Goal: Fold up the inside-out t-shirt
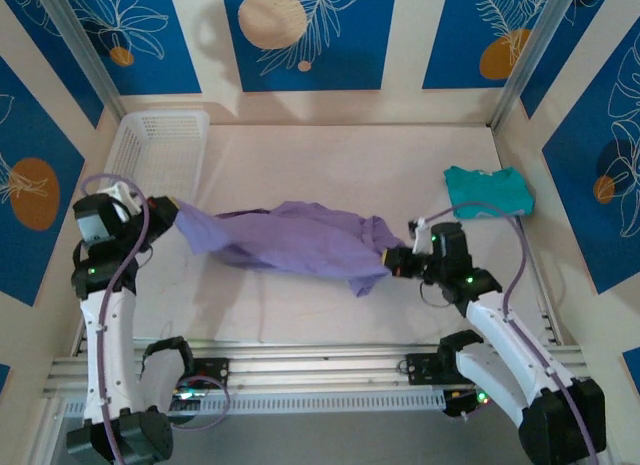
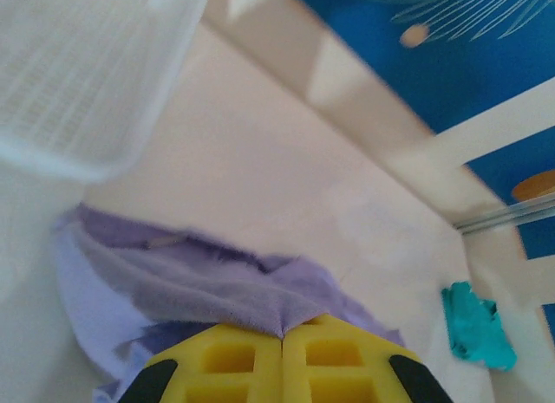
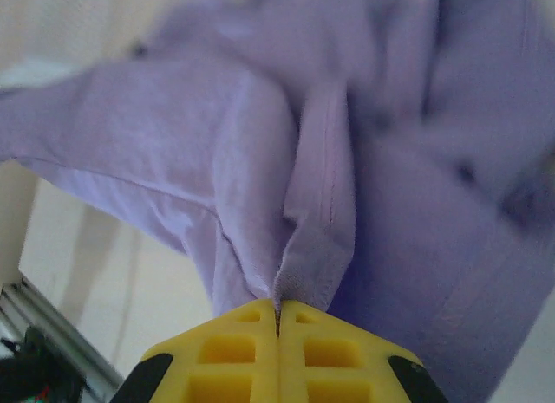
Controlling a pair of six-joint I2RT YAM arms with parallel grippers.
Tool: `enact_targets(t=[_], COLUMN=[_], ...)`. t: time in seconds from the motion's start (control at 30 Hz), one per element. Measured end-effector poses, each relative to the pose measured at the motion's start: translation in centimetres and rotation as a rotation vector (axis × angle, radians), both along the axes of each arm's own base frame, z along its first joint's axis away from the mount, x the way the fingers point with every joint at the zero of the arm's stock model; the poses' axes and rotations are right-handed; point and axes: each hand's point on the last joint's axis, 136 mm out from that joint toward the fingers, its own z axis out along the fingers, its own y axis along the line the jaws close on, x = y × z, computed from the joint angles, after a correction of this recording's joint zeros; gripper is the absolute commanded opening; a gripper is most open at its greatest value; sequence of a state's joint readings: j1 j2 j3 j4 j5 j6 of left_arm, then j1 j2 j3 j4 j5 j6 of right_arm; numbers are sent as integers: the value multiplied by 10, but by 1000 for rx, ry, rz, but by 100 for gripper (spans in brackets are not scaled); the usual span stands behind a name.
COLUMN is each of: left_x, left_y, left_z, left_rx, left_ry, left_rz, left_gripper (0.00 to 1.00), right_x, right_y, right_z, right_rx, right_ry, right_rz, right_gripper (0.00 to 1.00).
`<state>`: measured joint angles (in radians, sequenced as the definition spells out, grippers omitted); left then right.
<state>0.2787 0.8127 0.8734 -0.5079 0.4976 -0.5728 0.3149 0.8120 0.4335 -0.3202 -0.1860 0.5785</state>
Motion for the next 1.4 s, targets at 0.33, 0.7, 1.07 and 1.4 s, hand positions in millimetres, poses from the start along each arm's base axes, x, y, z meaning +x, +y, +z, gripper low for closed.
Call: enact_targets(t=[0.33, 0.7, 1.07, 1.4], left_x=[-2, 2, 6, 7], left_y=[-2, -4, -7, -9], left_z=[-15, -13, -10, -10], left_rx=[-7, -13, -21, -26], left_ry=[34, 22, 2, -1], left_rz=[-12, -29, -48, -56], left_gripper=[0, 0, 0, 0], right_x=[-17, -2, -5, -1], right_y=[-5, -11, -10, -11], right_z=[-32, -33, -50, -57], right_rx=[-106, -167, -263, -309], right_ry=[134, 140, 184, 199], right_rz=[-32, -34, 1, 8], right_gripper=[43, 45, 41, 30])
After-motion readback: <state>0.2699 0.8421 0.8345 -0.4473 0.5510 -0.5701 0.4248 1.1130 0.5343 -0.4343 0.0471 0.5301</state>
